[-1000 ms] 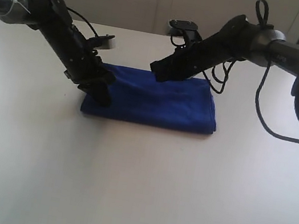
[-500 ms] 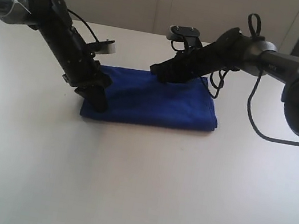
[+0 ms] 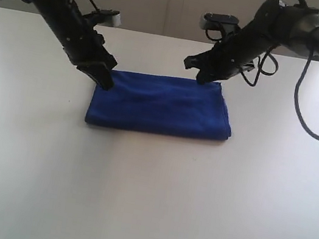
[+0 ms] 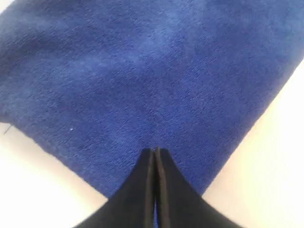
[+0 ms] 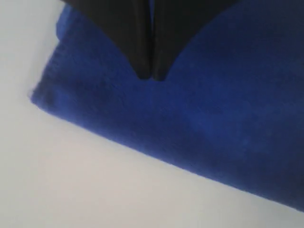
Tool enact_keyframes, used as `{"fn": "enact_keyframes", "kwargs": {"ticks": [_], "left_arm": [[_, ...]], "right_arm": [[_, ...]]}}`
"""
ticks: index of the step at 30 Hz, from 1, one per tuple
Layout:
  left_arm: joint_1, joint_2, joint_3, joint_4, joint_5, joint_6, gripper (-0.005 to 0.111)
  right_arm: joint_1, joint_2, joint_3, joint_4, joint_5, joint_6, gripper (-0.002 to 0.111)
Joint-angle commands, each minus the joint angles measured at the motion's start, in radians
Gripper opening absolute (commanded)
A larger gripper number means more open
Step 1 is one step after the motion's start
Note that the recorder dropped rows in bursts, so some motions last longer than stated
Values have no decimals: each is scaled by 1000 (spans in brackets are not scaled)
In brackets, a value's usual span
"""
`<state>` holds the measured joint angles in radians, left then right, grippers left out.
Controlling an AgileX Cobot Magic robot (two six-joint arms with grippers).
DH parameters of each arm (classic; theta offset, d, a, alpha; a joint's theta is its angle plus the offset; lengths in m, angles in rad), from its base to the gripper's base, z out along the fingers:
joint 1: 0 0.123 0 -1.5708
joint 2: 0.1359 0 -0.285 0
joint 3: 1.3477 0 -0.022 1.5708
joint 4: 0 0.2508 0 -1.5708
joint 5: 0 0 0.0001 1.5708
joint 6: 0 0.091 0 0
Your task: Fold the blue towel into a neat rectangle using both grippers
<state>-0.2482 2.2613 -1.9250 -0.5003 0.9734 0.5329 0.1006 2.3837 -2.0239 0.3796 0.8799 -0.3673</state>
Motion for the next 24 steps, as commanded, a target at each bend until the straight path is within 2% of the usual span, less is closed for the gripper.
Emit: {"fn": "enact_keyframes", "kwargs": {"ticks": [1,3,5,13,24], "left_arm": [[8,-4,-2,136,-13,-64,0],[15,0,-2,233,-42,-160,0],[26,0,-2,262,-64,-191,0],[51,47,-2,263,-75,-285,0],[49,91,-2,225,-25,-294,0]], "right_arm": [[-43,-8,1,-107,86,143,0],[-60,-8,1,-155,115,191,0],[-65,-8,1,-229,129,258,0],[-65,3,1,-279,154,326,0],[-63,48,2,-276,224,326,0]]}}
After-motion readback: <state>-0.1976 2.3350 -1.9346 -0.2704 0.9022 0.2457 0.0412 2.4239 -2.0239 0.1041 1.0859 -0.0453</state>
